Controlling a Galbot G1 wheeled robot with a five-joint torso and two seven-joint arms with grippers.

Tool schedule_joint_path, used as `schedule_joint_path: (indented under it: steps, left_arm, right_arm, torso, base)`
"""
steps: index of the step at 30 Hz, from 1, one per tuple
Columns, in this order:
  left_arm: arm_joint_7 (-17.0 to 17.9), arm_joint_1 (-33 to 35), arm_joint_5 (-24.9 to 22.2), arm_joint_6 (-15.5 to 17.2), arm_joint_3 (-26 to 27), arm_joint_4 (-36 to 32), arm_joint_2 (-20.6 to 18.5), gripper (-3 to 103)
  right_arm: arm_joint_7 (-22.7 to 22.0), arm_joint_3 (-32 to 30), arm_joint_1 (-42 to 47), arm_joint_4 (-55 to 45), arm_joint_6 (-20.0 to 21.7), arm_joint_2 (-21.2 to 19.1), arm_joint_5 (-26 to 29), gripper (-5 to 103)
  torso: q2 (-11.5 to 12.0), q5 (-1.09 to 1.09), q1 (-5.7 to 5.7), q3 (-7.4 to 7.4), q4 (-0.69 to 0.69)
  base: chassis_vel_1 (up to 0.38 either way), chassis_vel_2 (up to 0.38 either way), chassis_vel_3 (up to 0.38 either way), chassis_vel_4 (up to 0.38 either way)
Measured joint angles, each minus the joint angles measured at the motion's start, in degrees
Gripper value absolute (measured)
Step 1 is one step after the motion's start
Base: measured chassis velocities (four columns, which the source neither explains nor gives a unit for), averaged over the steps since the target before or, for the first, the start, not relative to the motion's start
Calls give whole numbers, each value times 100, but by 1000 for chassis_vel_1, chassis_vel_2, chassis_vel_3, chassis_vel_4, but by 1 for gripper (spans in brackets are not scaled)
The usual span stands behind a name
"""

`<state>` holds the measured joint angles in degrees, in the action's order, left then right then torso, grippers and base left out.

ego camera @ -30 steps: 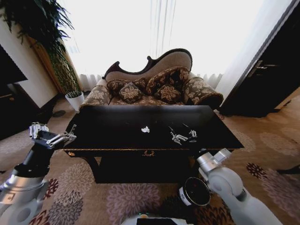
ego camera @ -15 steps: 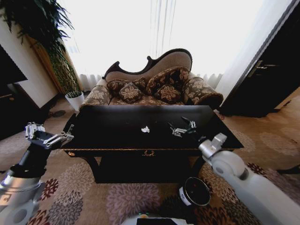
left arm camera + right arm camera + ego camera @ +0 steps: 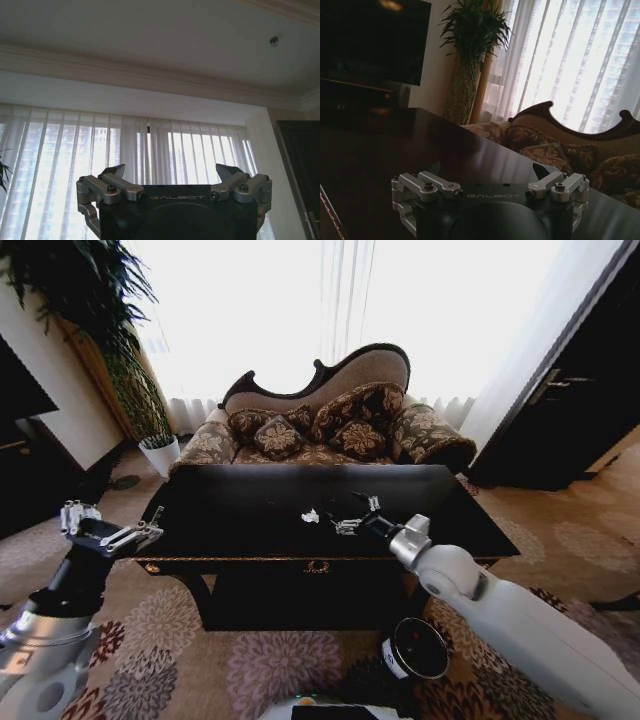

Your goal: Move to the front of the table and place the trash on the table into the trash bin.

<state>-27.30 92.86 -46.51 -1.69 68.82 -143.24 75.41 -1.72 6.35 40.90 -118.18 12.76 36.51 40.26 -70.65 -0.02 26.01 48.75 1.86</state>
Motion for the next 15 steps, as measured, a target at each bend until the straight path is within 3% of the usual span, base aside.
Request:
schedule_joint_path:
  steps: [6, 15]
  left_arm:
    - [-3, -47, 24, -23, 41, 20, -17, 100]
    - [-2, -139, 125, -55, 12, 247, -26, 100]
  right_arm:
    - [95, 828, -732, 563, -32, 268, 73, 100]
    - [200, 1585, -1324, 1152, -31, 594, 75, 100]
  torso:
    - [0, 0, 0, 0, 0]
    - [0, 0, 0, 0, 0]
  base:
    - [0, 0, 0, 0]
    - [0, 0, 0, 0]
